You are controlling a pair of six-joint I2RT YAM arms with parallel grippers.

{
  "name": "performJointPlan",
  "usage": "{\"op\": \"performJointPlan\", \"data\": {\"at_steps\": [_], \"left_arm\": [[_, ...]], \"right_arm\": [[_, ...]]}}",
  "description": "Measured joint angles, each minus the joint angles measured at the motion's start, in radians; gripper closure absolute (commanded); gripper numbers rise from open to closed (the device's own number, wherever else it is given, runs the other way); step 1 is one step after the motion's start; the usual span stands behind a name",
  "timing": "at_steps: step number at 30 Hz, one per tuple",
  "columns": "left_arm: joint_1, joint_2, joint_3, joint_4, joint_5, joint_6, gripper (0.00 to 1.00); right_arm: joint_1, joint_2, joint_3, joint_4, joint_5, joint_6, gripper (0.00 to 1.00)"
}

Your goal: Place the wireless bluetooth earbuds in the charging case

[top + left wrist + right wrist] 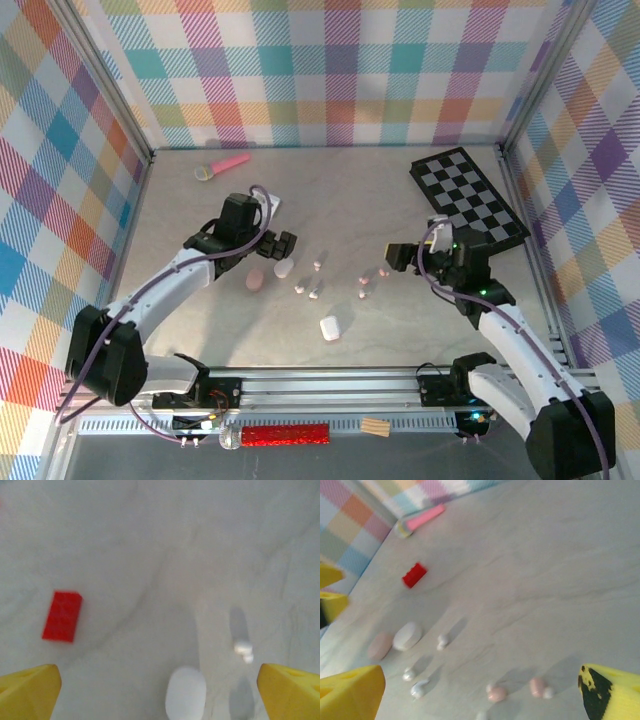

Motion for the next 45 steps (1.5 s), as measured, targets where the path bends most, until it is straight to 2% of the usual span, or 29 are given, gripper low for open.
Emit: {"op": "performJointPlan", "data": {"at_steps": [5, 8, 13, 16, 25, 32, 37, 45], "left_arm": [[-0.009, 0.143, 0.051, -0.162, 0.036, 0.035, 0.04], [-0.026, 0.211, 0.081, -0.233, 0.032, 0.049, 0.11], [-0.063, 0.299, 0.140, -0.309, 0.003, 0.061, 0.20], [-0.067, 0.345, 0.167, -0.335, -0.009, 0.066, 0.23], [-0.082, 0.446, 0.215, -0.357, -0.024, 0.067, 0.29], [-0.099, 0.496, 0.239, -0.356, -0.030, 0.069, 0.48], [-0.103, 0.499, 0.239, -0.356, -0.037, 0.071, 0.58], [-0.105, 0.467, 0.213, -0.324, -0.044, 0.077, 0.58]], "right_arm": [[0.089, 0.072, 0.021, -0.001, -0.015, 0.029, 0.01], [0.122, 0.118, 0.023, 0.010, -0.018, 0.045, 0.01], [0.175, 0.170, 0.024, 0.026, -0.010, 0.064, 0.01], [0.192, 0.187, 0.026, 0.039, -0.004, 0.068, 0.01], [0.202, 0.195, 0.040, 0.054, 0.012, 0.068, 0.01], [0.222, 0.224, 0.040, 0.064, 0.014, 0.090, 0.01], [0.224, 0.224, 0.040, 0.064, 0.036, 0.106, 0.01], [0.224, 0.224, 0.078, 0.000, 0.097, 0.175, 0.01]]}}
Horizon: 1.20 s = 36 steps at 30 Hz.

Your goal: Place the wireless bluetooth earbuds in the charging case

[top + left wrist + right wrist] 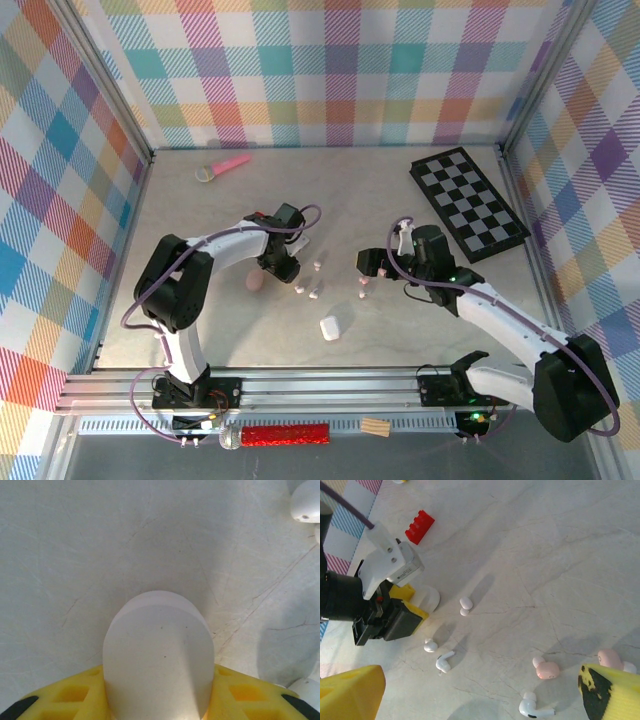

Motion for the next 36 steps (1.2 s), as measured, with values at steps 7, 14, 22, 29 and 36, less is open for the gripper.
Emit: {"op": "performJointPlan", "data": {"at_steps": [7, 14, 22, 29, 36], "left_arm": [[-0.014, -0.208, -0.127, 0.166, 0.069, 0.065, 0.58], [-0.089, -0.394, -0.282, 0.432, 0.192, 0.183, 0.58], [-0.107, -0.492, -0.360, 0.576, 0.353, 0.265, 0.58], [-0.122, -0.492, -0.355, 0.582, 0.406, 0.308, 0.58], [-0.138, -0.473, -0.337, 0.572, 0.424, 0.322, 0.58]], "right_arm": [[0.000, 0.032, 0.091, -0.068, -0.092, 0.084, 0.01], [0.000, 0.119, 0.104, -0.002, -0.278, 0.169, 0.05], [0.000, 0.178, 0.104, 0.100, -0.417, 0.233, 0.25], [0.000, 0.224, 0.118, 0.137, -0.516, 0.248, 0.36], [0.014, 0.266, 0.148, 0.154, -0.569, 0.251, 0.43]]}}
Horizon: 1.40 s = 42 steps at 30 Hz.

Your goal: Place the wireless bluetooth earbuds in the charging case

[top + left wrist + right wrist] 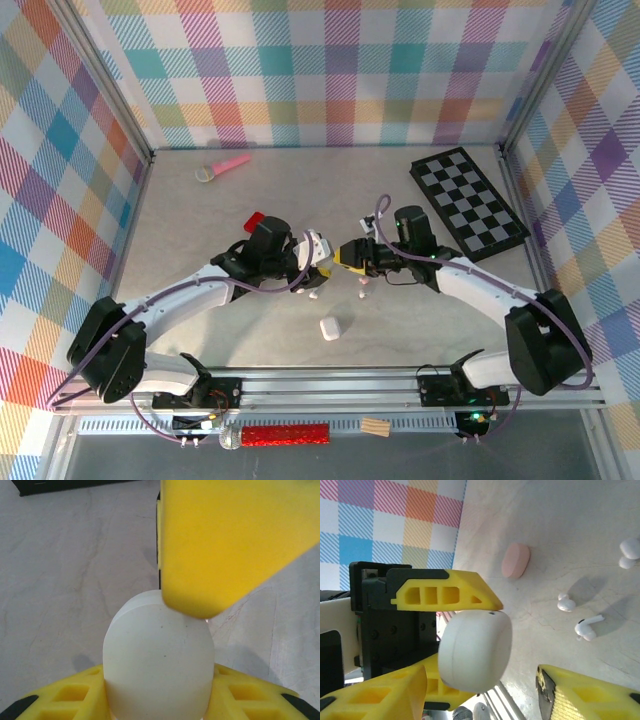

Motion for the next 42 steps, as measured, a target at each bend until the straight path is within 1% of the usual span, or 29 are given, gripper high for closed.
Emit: {"op": "performJointPlan", "data": {"at_steps": [5, 10, 12, 15, 17, 18, 21, 24, 26, 30, 34, 37, 42], "left_arm": [[0.000, 0.012, 0.001, -0.005, 0.003, 0.004, 0.58], [0.000, 0.013, 0.001, -0.005, 0.003, 0.004, 0.58], [0.000, 0.017, 0.003, -0.004, 0.002, 0.003, 0.58], [-0.001, 0.027, 0.010, -0.005, -0.002, 0.002, 0.58], [-0.002, 0.029, 0.010, -0.010, -0.006, -0.002, 0.58], [-0.002, 0.029, 0.010, -0.011, -0.008, -0.004, 0.56], [-0.003, 0.029, 0.010, -0.007, -0.008, -0.018, 0.41], [-0.005, 0.028, 0.007, 0.028, -0.008, -0.037, 0.26], [-0.005, 0.018, -0.009, 0.079, -0.009, -0.059, 0.15], [-0.005, -0.031, -0.074, 0.208, -0.016, -0.117, 0.01], [-0.005, -0.064, -0.136, 0.399, -0.025, -0.190, 0.00], [-0.004, -0.064, -0.164, 0.546, -0.034, -0.250, 0.00], [0.001, -0.040, -0.179, 0.758, -0.034, -0.322, 0.00]], "right_arm": [[0.019, 0.045, 0.029, 0.008, -0.014, 0.001, 0.52], [0.025, 0.056, 0.030, 0.006, -0.018, 0.004, 0.54], [0.025, 0.061, 0.034, -0.004, -0.019, 0.003, 0.58], [0.024, 0.071, 0.039, -0.019, -0.014, 0.001, 0.68], [0.024, 0.071, 0.040, -0.026, -0.008, 0.000, 0.73], [0.024, 0.071, 0.040, -0.028, -0.005, 0.001, 0.74], [0.024, 0.071, 0.041, -0.029, -0.001, 0.005, 0.80], [0.024, 0.068, 0.041, -0.035, 0.006, 0.013, 0.82], [0.012, 0.056, 0.041, -0.039, 0.005, 0.027, 0.82], [-0.027, 0.000, 0.040, -0.003, -0.017, 0.090, 0.83], [-0.090, -0.059, 0.013, 0.151, -0.064, 0.217, 0.86], [-0.129, -0.069, -0.027, 0.294, -0.094, 0.338, 0.86], [-0.150, -0.069, -0.078, 0.496, -0.130, 0.521, 0.84]]}}
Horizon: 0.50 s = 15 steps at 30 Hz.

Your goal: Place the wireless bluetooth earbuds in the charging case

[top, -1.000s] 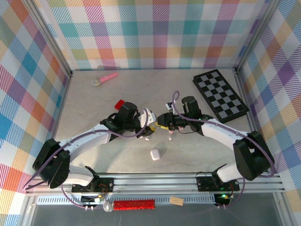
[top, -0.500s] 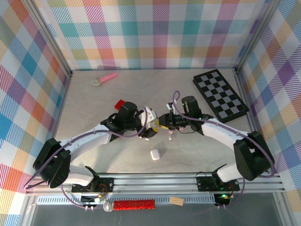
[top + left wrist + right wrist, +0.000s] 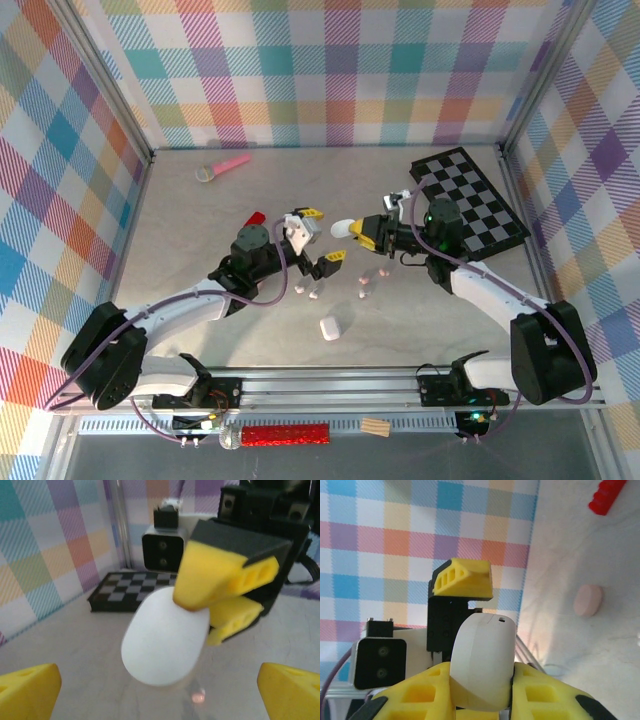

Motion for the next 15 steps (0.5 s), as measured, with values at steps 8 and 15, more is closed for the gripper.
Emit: {"op": "performJointPlan", "data": {"at_steps": [8, 15], "left_arm": [[0.027, 0.099, -0.074, 0.350, 0.050, -0.090, 0.01], [0.034, 0.133, -0.061, 0.475, 0.163, -0.156, 0.04]], "right_arm": [[-0.003, -0.001, -0.023, 0.265, -0.030, 0.200, 0.82], [-0.003, -0.001, -0.040, 0.432, -0.033, 0.319, 0.83]]}}
